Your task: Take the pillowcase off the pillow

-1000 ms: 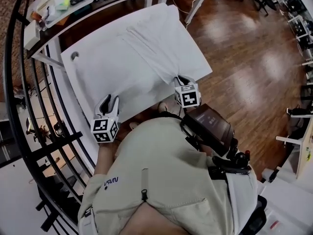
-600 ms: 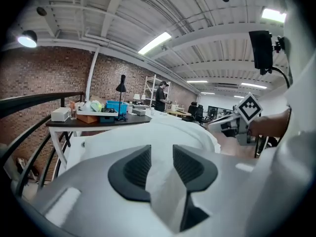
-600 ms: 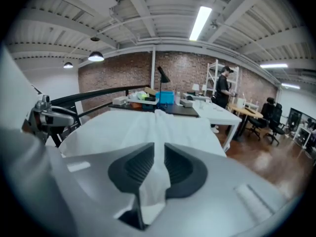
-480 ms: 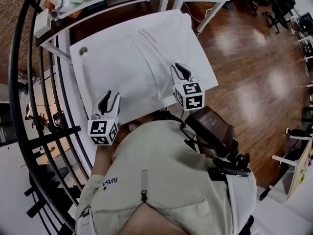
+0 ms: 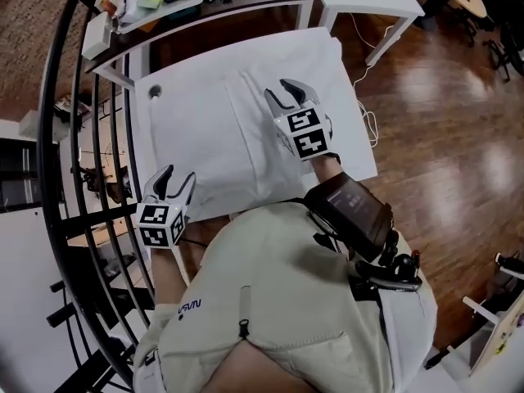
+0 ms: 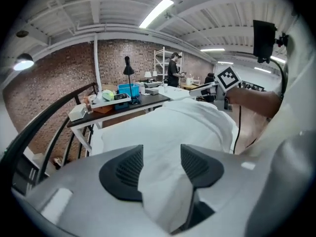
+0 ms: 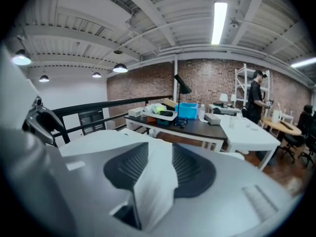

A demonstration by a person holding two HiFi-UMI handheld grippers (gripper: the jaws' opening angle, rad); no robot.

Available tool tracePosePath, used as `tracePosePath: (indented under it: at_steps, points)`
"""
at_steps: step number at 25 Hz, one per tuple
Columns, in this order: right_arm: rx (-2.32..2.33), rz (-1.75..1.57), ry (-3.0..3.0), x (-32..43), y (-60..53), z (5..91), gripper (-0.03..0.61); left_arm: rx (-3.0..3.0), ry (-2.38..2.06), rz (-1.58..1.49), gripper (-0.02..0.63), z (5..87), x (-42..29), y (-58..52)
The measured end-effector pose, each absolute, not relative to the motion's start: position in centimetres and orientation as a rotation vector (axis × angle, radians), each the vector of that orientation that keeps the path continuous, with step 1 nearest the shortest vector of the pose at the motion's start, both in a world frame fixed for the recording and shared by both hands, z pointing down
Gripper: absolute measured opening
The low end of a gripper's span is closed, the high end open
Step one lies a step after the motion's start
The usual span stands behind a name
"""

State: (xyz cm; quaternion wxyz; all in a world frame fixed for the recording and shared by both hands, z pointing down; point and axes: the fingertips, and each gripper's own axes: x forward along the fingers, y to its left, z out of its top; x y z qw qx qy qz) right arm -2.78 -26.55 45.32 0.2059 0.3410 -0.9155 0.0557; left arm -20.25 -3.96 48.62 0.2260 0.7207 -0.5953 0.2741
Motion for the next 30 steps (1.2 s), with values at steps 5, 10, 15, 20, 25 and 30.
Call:
tracePosePath:
  at_steps: [5,10,15,20,25,30]
  points:
    - [0.856,0.216,-2.588,-4.1,-28.5,46.3,0.155,1.94,-1.561,0.945,0.247,46.6,-19.7,-4.1]
    - [0.805,0.231,-2.545,-5.1,-29.2,48.6,0.169,1.907,-1.175,1.378,0.166,48.7,-19.7,-0.2]
    - [0.813,0.227,-2.49,-5.0,-29.1,49.9,0.169,2.152,-1.224,1.161,0.072,41.0,-21.5,0.0]
    - [0.841,0.202,-2.418,-4.5,-29.3,51.2,0.169,2.501,-1.618,0.627,0.052,29.5,-22.8,-6.7]
    - [0.872,0.191,-2.389,-4.0,-29.4,50.6,0.176,2.414,-1.671,0.44,0.248,35.9,-21.5,-15.2]
    - [0.865,0.206,-2.391,-4.4,-30.0,49.7,0.196,2.254,-1.647,0.633,0.296,45.5,-20.0,-22.0]
